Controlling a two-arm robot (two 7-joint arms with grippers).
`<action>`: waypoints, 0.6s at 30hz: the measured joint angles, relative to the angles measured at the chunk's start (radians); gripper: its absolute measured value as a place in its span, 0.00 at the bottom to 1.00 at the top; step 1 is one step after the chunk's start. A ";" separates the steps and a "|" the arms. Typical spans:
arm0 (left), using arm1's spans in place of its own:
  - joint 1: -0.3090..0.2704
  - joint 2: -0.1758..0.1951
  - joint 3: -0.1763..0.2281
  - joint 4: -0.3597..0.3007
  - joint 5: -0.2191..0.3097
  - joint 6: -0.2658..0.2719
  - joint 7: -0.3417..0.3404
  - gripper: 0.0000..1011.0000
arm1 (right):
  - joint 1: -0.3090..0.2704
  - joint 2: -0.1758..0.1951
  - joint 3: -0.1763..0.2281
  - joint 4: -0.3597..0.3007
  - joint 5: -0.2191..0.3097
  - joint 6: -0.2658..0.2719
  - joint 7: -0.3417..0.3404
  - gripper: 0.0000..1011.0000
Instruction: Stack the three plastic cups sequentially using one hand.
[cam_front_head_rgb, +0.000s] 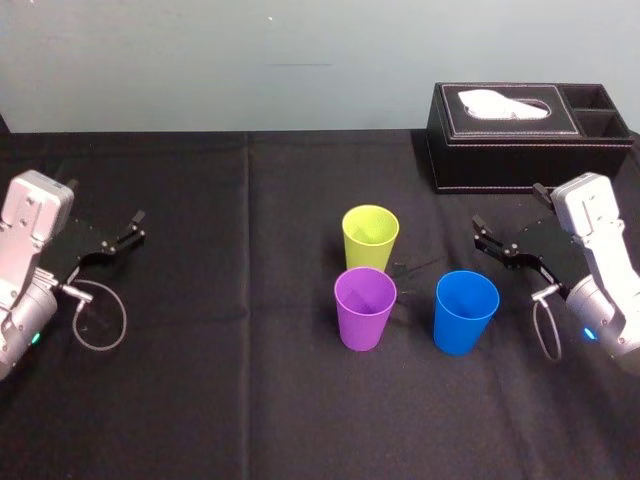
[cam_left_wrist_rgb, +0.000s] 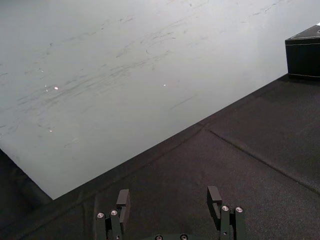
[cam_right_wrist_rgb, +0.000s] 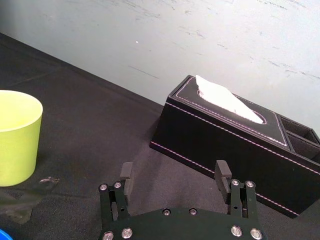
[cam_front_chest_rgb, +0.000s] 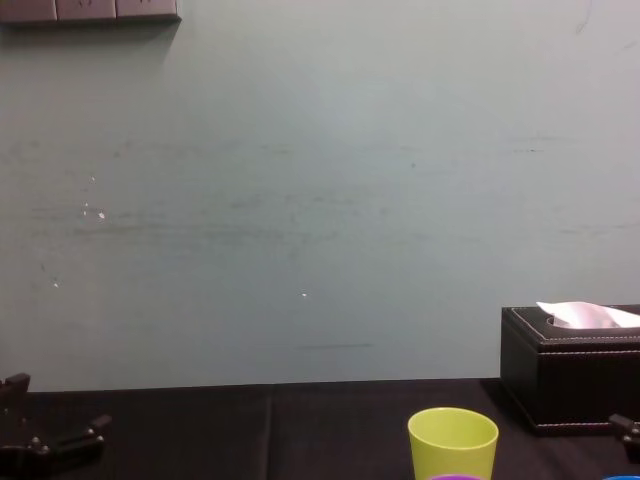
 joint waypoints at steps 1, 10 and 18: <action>0.000 0.000 0.000 0.000 0.000 0.000 0.000 1.00 | 0.000 0.000 0.000 0.000 0.000 0.000 0.000 0.99; 0.000 0.000 0.000 0.000 0.000 0.000 0.000 1.00 | 0.000 0.000 0.000 0.000 0.000 0.000 0.000 0.99; 0.000 0.000 0.000 0.000 0.000 0.000 0.000 1.00 | 0.000 0.000 0.000 0.000 0.000 0.000 0.000 0.99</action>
